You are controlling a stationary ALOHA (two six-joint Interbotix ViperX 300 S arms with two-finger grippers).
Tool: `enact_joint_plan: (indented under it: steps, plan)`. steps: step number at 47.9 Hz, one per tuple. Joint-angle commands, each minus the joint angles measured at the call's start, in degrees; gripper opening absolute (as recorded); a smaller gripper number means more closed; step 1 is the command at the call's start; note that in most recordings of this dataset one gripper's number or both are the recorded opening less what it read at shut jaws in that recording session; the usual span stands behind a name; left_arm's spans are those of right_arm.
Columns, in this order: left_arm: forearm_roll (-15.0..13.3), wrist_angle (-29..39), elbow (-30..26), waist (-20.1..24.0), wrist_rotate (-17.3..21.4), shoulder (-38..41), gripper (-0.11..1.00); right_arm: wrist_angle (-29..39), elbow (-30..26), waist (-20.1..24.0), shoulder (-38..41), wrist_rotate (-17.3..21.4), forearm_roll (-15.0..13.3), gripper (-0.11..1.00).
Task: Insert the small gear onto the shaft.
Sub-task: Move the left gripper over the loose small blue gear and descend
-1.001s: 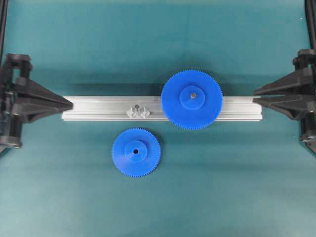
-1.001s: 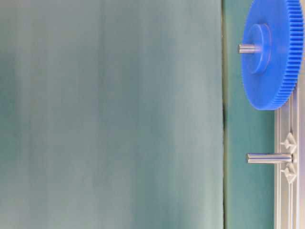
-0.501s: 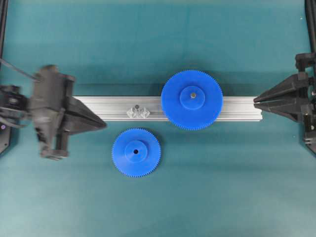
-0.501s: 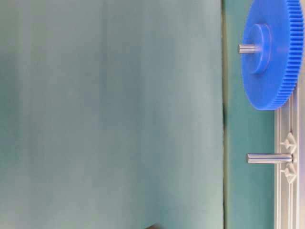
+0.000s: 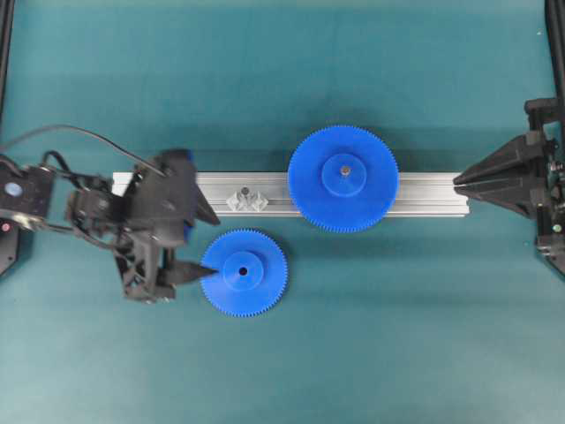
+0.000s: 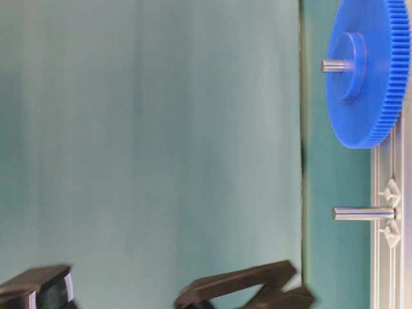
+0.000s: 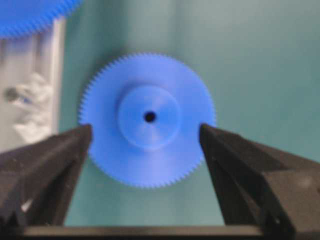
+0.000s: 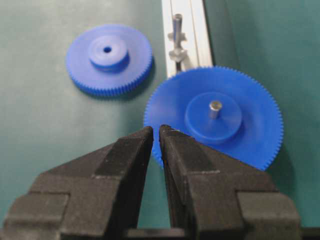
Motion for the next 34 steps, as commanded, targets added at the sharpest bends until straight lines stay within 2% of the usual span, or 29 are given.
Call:
enact_joint_plan:
  steps: [1, 23, 34]
  plan:
    - [0.18, 0.09, -2.37, -1.05, 0.09, 1.85, 0.9, -0.18, -1.67, -0.53, 0.26, 0.26, -0.62, 0.28]
    - [0.44, 3.25, -9.05, -1.41, 1.76, 15.12, 0.9, 1.85, -1.05, -0.97, -0.7, 0.35, -0.79, 0.28]
    - [0.53, 5.54, -11.69, -1.32, 4.04, 18.9, 0.9, 2.55, -0.79, -0.97, -1.14, 0.35, -0.79, 0.28]
